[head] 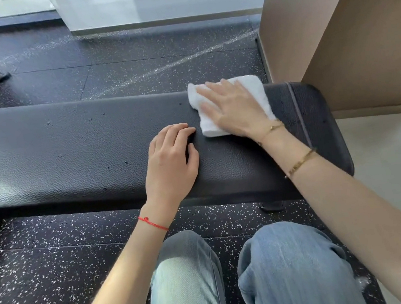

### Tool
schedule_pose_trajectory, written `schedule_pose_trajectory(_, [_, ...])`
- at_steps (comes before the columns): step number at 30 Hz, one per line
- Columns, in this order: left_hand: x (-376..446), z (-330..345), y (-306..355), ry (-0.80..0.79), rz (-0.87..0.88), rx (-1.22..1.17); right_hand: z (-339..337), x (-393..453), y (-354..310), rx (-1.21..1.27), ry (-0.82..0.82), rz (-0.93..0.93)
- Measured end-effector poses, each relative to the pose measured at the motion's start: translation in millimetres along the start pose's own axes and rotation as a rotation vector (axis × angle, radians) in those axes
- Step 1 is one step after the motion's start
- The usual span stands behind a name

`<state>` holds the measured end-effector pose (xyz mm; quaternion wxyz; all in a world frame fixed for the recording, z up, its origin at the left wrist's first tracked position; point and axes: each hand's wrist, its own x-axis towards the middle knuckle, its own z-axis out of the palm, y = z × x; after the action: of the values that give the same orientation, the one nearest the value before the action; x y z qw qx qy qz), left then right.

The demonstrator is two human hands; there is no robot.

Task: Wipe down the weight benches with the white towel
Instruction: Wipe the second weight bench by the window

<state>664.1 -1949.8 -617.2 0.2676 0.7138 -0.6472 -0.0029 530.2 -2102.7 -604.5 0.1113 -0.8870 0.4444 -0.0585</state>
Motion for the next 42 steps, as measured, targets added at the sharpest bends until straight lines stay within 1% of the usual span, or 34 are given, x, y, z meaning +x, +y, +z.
schedule_pose_trajectory(3, [0.2,0.9,-0.1,0.003,-0.005,0.002,4.8,-43.4,-1.5,0.010,0.025,-0.114])
schedule_pose_trajectory(5, [0.1,1.3,-1.4,0.002,0.000,-0.001,0.9,-63.2,15.2,0.052,0.035,-0.106])
schedule_pose_trajectory(7, [-0.5,1.1,-1.3,0.002,0.004,0.003,-4.8,-59.5,38.3,0.056,0.030,-0.050])
schedule_pose_trajectory(9, [-0.3,1.1,-0.3,0.003,0.005,0.006,-10.7,-33.1,57.3,0.033,0.021,0.048])
schedule_pose_trajectory(11, [0.6,1.1,0.9,0.001,-0.005,0.003,-16.2,-5.7,62.6,0.056,0.023,0.169])
schedule_pose_trajectory(13, [1.2,0.5,1.4,-0.001,-0.009,0.005,-15.3,-0.8,58.0,0.062,0.029,0.211])
schedule_pose_trajectory(15, [1.0,-0.4,1.7,0.003,-0.009,0.008,-9.6,-24.2,49.8,0.029,0.040,0.147])
schedule_pose_trajectory(17, [1.0,-0.3,1.9,0.005,-0.006,0.016,-4.4,-67.9,40.8,0.009,0.059,0.087])
schedule_pose_trajectory(19, [1.3,-0.3,3.4,-0.001,-0.012,0.030,-0.8,-107.0,33.1,0.002,0.063,0.069])
schedule_pose_trajectory(21, [2.9,-0.2,7.9,-0.008,-0.030,0.026,-2.0,-120.9,34.0,0.010,0.039,0.071])
schedule_pose_trajectory(24, [5.2,2.4,19.9,-0.023,-0.039,0.011,-10.2,-94.2,52.1,-0.001,0.016,0.107])
schedule_pose_trajectory(27, [5.4,8.3,29.4,-0.033,-0.013,0.011,-20.4,-62.8,67.8,0.008,-0.008,0.218])
schedule_pose_trajectory(30, [5.2,12.5,35.2,-0.038,0.014,0.009,-15.6,-78.6,62.8,0.013,0.048,0.237])
schedule_pose_trajectory(33, [5.0,16.9,41.4,-0.054,0.043,0.020,-8.0,-132.0,49.5,0.020,0.135,0.223])
schedule_pose_trajectory(36, [5.3,20.8,45.5,-0.053,0.053,0.013,-3.6,-168.8,46.1,0.022,0.171,0.253])
schedule_pose_trajectory(39, [4.9,22.4,45.2,-0.048,0.063,0.018,-7.7,-150.9,62.1,0.035,0.154,0.257])
schedule_pose_trajectory(42, [3.4,23.0,45.6,-0.053,0.068,0.019,-18.6,-93.9,95.8,0.032,0.081,0.297])
